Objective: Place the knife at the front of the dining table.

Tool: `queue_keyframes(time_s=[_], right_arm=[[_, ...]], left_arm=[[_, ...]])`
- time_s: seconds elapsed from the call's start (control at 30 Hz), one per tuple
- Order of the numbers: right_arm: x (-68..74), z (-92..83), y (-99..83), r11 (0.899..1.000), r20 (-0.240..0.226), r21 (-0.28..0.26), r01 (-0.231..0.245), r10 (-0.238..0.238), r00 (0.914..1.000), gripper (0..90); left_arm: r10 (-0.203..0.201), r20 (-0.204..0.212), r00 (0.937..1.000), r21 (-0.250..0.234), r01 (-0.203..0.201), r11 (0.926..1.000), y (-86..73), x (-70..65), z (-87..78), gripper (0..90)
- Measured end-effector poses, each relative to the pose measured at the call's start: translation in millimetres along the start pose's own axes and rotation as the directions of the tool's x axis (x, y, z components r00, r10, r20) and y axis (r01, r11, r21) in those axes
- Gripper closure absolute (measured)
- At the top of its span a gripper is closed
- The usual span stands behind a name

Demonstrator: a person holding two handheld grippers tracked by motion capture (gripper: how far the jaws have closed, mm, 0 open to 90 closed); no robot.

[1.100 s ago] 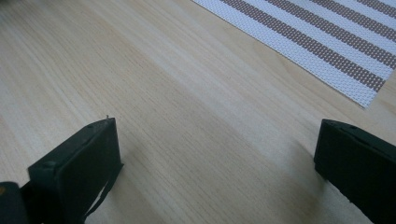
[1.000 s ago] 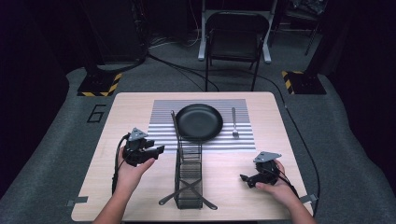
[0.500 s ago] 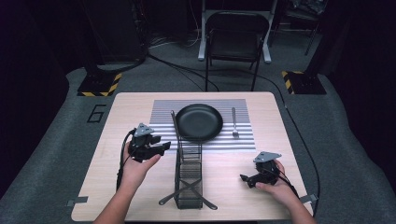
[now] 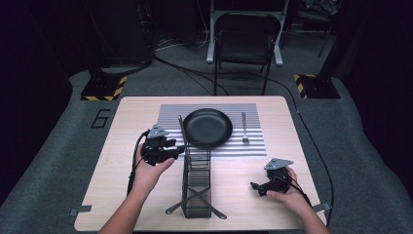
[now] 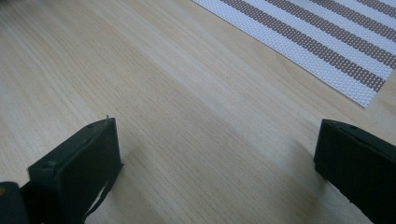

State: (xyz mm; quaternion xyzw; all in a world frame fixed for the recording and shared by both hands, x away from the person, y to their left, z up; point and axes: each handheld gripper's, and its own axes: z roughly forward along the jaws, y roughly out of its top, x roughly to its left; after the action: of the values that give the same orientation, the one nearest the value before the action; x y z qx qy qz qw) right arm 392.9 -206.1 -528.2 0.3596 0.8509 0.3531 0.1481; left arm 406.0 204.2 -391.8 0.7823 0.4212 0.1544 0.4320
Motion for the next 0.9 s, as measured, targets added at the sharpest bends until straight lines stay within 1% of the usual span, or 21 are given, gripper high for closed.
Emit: queue_keyframes(time_s=[0.33,0.43,0.57,0.83,0.9], right_arm=[[-0.1,0.0,0.0,1.000,0.000,0.000,0.001,-0.001,1.0000,0.0],[-0.3,-0.1,-0.1,1.000,-0.001,0.001,0.005,-0.005,1.0000,0.0],[0.0,0.0,0.0,1.000,0.000,0.000,0.000,0.000,1.0000,0.0],[-0.5,-0.2,-0.1,1.000,-0.001,0.002,0.006,-0.006,1.0000,0.0],[-0.5,-0.2,-0.1,1.000,-0.001,0.002,0.006,-0.006,1.0000,0.0]], left_arm=[[0.002,0.016,0.9999,-0.005,-0.002,1.0000,5.0,-3.3,8.1,52.8],[0.004,0.019,0.9998,-0.005,-0.003,1.0000,6.3,-4.5,12.6,55.8],[0.003,0.021,0.9998,-0.011,-0.003,0.9999,7.0,-5.3,15.6,56.6],[0.004,0.028,0.9996,-0.017,-0.003,0.9999,8.8,-5.7,20.9,57.5],[0.005,0.042,0.9991,-0.025,-0.004,0.9997,9.0,-4.8,22.1,57.7]])
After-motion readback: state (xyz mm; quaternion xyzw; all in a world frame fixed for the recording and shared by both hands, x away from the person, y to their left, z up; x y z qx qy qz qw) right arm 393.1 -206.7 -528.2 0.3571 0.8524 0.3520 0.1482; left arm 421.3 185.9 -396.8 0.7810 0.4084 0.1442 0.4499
